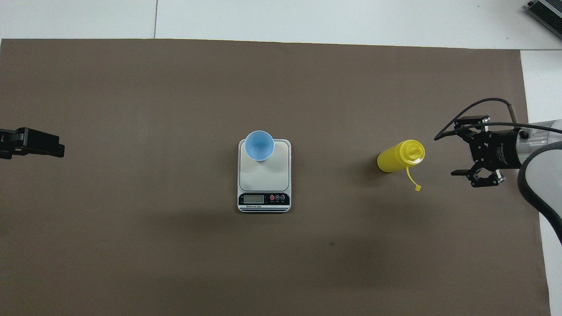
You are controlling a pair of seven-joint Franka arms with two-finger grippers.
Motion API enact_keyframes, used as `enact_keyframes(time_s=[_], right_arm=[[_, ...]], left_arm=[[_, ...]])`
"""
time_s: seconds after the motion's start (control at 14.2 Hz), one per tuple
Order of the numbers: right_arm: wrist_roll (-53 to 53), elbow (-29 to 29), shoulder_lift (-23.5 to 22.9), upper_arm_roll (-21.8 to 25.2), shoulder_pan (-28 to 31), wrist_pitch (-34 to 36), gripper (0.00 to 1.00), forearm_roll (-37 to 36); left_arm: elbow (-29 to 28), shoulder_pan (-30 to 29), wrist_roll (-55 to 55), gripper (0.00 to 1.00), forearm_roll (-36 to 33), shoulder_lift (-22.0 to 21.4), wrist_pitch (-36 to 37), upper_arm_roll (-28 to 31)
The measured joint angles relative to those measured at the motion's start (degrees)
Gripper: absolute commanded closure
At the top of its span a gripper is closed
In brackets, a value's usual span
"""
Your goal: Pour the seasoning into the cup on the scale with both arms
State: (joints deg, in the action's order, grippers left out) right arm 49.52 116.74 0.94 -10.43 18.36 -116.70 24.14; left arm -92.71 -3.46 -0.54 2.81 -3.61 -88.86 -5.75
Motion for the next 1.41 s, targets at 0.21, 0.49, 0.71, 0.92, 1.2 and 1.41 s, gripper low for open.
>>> enact_keyframes(time_s=[0.21, 0.49, 0.71, 0.92, 1.2, 1.41], right_arm=[[-6.01, 0.03, 1.96, -0.36, -0.24, 3.04, 0.00, -1.26], [-17.76, 0.04, 4.43, -0.44, -0.58, 8.13, 0.00, -4.03], [-22.28, -0.06, 7.05, -0.44, -0.78, 10.69, 0.00, -9.61], [-26.94, -2.55, 8.50, -0.52, -0.93, 14.86, 0.00, -13.01], [-28.65, -11.10, 6.17, -0.63, -3.77, 20.27, 0.00, -19.13], [-28.65, -17.45, 3.18, -0.77, -7.78, 22.53, 0.00, -23.39]], left_arm=[[0.00, 0.00, 0.00, 0.00, 0.00, 0.00, 0.00, 0.00], [0.00, 0.00, 0.00, 0.00, 0.00, 0.00, 0.00, 0.00], [0.00, 0.00, 0.00, 0.00, 0.00, 0.00, 0.00, 0.00], [0.00, 0.00, 0.00, 0.00, 0.00, 0.00, 0.00, 0.00], [0.00, 0.00, 0.00, 0.00, 0.00, 0.00, 0.00, 0.00], [0.00, 0.00, 0.00, 0.00, 0.00, 0.00, 0.00, 0.00]])
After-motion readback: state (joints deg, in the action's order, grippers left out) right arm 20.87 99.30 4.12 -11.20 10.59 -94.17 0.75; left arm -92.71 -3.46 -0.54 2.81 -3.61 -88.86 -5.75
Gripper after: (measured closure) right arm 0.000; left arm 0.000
